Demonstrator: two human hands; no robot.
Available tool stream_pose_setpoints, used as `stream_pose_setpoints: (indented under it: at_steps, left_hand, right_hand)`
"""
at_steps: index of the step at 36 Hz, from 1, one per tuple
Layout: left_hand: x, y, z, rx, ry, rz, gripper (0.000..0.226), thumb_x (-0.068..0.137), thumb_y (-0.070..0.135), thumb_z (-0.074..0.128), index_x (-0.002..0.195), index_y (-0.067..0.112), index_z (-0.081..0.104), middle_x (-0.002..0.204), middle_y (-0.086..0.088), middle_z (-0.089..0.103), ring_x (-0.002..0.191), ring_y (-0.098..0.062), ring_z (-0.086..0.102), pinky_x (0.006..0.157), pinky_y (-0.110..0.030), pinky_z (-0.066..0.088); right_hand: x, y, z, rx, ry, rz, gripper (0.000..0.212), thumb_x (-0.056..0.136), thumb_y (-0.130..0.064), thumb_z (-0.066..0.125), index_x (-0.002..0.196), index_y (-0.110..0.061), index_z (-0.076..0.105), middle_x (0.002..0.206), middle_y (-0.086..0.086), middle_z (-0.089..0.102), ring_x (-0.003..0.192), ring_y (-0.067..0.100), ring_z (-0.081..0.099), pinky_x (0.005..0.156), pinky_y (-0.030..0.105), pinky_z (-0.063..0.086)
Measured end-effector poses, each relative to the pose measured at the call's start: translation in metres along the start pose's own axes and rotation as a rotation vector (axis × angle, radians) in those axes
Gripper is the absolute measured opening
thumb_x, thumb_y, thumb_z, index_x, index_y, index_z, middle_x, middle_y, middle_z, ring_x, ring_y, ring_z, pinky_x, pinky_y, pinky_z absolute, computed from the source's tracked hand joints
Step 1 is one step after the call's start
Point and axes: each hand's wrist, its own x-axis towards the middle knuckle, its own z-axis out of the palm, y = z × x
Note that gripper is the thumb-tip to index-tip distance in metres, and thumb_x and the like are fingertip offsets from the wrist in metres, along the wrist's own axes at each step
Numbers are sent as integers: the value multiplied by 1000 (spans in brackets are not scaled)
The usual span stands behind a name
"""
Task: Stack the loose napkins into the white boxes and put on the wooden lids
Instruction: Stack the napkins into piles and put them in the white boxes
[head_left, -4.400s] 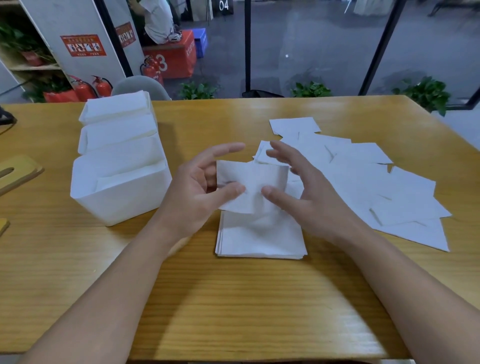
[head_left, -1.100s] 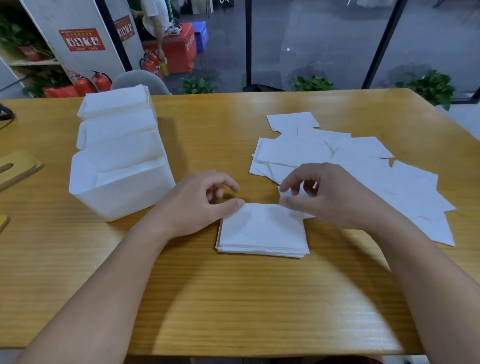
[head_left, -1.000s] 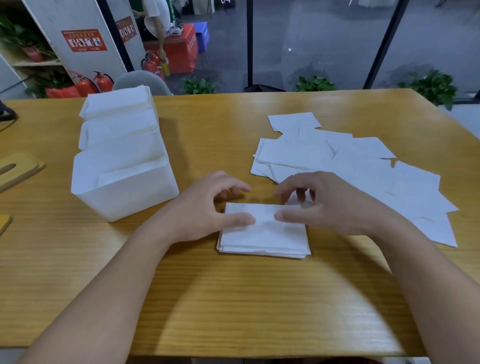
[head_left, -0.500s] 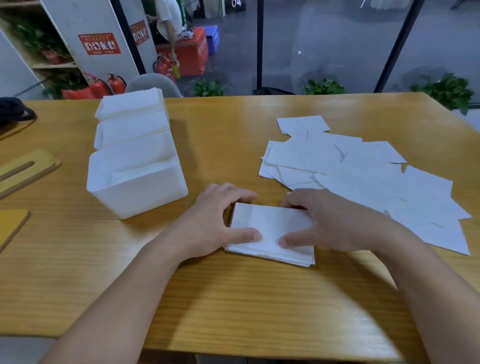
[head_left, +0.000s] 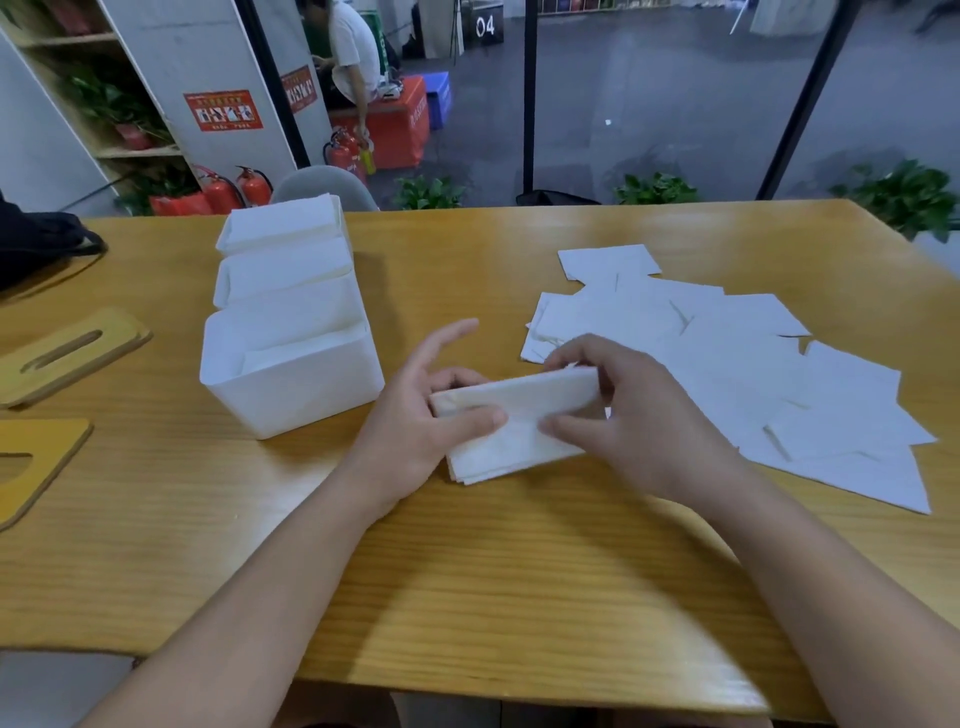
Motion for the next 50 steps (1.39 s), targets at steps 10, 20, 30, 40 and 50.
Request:
stream_pose_setpoints:
  at_steps: [10, 20, 30, 40, 50]
  left_hand:
    - [-11, -1, 13, -92, 232, 95, 73, 92, -10, 77, 150, 30, 58, 109, -3, 77, 90, -19, 65, 81, -32, 55]
    - [-11, -7, 18, -62, 304, -5, 88, 85, 2, 71, 154, 50, 44, 121, 3, 70, 105, -17, 71, 98, -36, 59]
    - [-9, -9, 15, -36, 316, -34, 80, 88, 7, 71, 147, 56, 49, 108, -15, 63, 86, -41, 61, 91, -61, 57]
    - [-9, -12, 18, -27, 336, -27, 69, 85, 3, 71, 138, 45, 59, 102, 9, 68, 84, -20, 62, 83, -46, 54]
    - [-15, -8, 18, -4, 348, -16, 74, 86, -6, 67, 140, 44, 56, 100, -5, 62, 75, -23, 56, 71, -42, 51]
  right_hand:
    - [1, 4, 37, 388, 149, 125, 22, 96, -9, 74, 109, -22, 62, 86, -7, 62, 65, 9, 50, 58, 22, 43]
    - [4, -5, 51, 436, 158, 101, 44, 99, -19, 70, 135, -39, 53, 122, -18, 65, 105, 6, 65, 89, 24, 50]
    - [7, 6, 51, 400, 118, 133, 48, 99, -27, 70, 139, -47, 52, 75, -25, 52, 69, -1, 52, 65, 13, 40]
    - [6, 2, 50, 460, 101, 106, 24, 95, -11, 68, 113, -25, 62, 95, 9, 68, 83, 24, 60, 77, 39, 49]
    - [-1, -1, 51, 490, 103, 102, 27, 95, -22, 74, 116, -25, 57, 97, -2, 63, 85, 14, 58, 78, 39, 49]
